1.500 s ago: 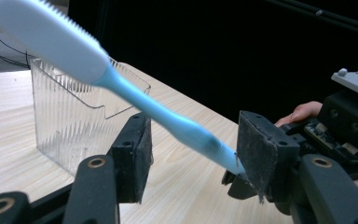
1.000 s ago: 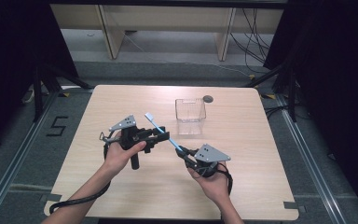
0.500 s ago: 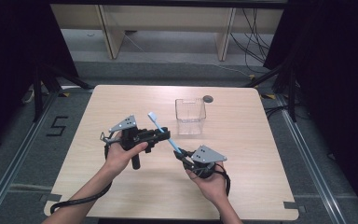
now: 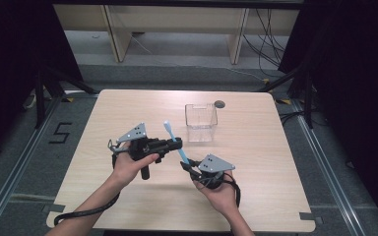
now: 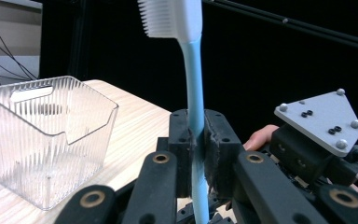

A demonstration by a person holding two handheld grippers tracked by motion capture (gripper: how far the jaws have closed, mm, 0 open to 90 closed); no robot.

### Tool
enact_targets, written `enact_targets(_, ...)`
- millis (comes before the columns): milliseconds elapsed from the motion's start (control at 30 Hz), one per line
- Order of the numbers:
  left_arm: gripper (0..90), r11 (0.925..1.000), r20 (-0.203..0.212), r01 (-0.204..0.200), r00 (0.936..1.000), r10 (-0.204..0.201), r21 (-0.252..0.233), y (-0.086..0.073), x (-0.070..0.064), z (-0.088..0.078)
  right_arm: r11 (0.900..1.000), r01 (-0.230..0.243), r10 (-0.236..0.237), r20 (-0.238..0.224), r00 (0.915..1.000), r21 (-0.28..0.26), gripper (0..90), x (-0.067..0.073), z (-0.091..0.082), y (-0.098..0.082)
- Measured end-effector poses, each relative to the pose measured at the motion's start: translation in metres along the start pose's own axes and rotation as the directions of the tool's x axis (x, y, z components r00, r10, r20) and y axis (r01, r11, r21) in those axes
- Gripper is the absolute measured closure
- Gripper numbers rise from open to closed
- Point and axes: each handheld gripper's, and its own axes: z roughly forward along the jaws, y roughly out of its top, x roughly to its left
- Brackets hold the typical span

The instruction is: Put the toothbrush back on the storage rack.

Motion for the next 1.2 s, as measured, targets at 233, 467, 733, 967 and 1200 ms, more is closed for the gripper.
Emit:
enact_targets(233, 84.1, 0.9991, -0.011, -0.038, 0.9992, 0.038, 0.022, 0.001, -0.004, 0.001, 1.0, -0.011, 0.011, -0.018, 0.9998, 0.013, 76.4, 0.002, 0.003, -0.001)
enact_targets(467, 84.1, 0.9977, -0.021, -0.062, 0.9978, 0.063, 0.026, 0.001, -0.006, 0.003, 0.999, -0.027, 0.028, -0.025, 0.9993, 0.029, 75.1, 0.005, 0.005, -0.001)
enact_targets(733, 84.2, 0.9966, -0.036, -0.077, 0.9963, 0.078, 0.029, 0.001, -0.007, 0.003, 0.999, -0.036, 0.037, -0.03, 0.9989, 0.028, 68.0, 0.003, 0.005, -0.002)
enact_targets(967, 84.2, 0.9927, -0.078, -0.116, 0.9899, 0.118, 0.03, 0.004, -0.006, -0.001, 0.996, -0.085, 0.085, 0.012, 0.9963, 0.006, 56.7, 0.0, -0.001, -0.001)
enact_targets(1200, 84.2, 0.988, -0.113, -0.149, 0.9817, 0.153, 0.038, 0.005, -0.005, -0.004, 0.992, -0.124, 0.123, 0.036, 0.9917, 0.009, 54.4, 0.0, -0.007, -0.001)
